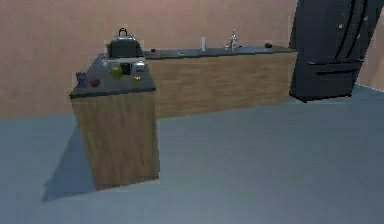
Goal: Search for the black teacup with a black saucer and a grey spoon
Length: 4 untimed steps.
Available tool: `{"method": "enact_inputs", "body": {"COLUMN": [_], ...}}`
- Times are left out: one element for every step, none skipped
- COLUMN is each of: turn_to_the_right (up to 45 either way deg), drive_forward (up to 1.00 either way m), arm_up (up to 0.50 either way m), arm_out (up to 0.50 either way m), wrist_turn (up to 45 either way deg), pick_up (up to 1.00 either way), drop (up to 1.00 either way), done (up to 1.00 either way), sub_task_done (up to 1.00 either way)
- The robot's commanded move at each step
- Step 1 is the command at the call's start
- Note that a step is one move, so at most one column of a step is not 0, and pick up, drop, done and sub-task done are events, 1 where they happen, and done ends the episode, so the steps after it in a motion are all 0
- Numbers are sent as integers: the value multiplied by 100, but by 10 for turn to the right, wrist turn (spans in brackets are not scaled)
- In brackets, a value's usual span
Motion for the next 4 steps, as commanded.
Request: {"method": "enact_inputs", "body": {"turn_to_the_right": [90,0,60,0], "drive_forward": [0,100,0,30], "arm_up": [0,0,0,0], "arm_out": [0,0,0,0], "wrist_turn": [0,0,0,0], "pick_up": [0,0,0,0], "drop": [0,0,0,0], "done": [0,0,0,0], "sub_task_done": [0,0,0,0]}}
